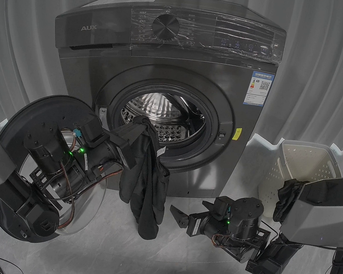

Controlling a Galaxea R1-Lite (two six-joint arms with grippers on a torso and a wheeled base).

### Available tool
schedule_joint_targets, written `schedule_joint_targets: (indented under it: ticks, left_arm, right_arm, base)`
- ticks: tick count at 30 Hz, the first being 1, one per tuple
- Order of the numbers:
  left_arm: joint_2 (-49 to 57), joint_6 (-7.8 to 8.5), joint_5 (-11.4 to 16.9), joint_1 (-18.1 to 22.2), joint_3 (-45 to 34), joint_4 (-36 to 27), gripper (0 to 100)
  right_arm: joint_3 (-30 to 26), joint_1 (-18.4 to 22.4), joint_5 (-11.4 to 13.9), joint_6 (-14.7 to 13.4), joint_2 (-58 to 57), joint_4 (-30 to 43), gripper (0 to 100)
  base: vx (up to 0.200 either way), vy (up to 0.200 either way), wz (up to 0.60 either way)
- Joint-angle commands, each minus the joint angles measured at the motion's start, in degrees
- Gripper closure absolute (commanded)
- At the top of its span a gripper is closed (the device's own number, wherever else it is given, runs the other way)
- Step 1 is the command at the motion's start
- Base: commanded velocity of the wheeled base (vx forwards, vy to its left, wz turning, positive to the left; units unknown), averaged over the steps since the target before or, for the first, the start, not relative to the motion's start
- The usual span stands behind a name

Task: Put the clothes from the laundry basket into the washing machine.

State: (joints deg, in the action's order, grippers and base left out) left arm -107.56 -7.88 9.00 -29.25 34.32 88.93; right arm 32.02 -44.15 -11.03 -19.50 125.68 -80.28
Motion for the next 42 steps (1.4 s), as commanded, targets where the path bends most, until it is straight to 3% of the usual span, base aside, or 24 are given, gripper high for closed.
schedule_joint_targets:
  ticks: [1,4,19,22,23,36,42]
  left_arm:
    - [0.51,-0.56,-0.03,-0.11,0.22,0.01,100]
    - [0.59,-0.83,-0.03,-0.11,0.22,0.01,100]
    - [0.59,-0.91,-0.03,-0.81,0.05,0.1,100]
    - [0.59,-0.91,-0.03,-0.99,-0.04,0.1,100]
    - [0.59,-0.91,-0.03,-1.08,-0.04,0.1,100]
    - [0.33,-0.91,0.06,-0.9,-0.21,0.1,100]
    - [0.07,-1.27,0.14,-0.37,-0.3,0.1,100]
  right_arm:
    - [1.2,0.38,1.89,0.43,1.58,1.7,0]
    - [3.57,0.65,4.26,0.43,2.11,3.28,0]
    - [13.06,1.18,4.53,1.14,8.44,4.86,0]
    - [15.0,1.18,5.67,1.14,8.7,5.22,0]
    - [15.17,1.09,5.67,1.14,8.96,5.13,100]
    - [14.91,1.79,5.67,1.05,7.65,1.7,100]
    - [10.34,4.16,5.58,1.14,-0.35,-0.41,100]
  base:
    - [0.0,0.0,0.0]
    - [0.0,0.0,0.0]
    - [0.0,0.0,0.0]
    - [0.0,0.0,0.0]
    - [0.0,0.0,0.0]
    - [0.0,0.0,0.0]
    - [0.0,0.0,0.0]
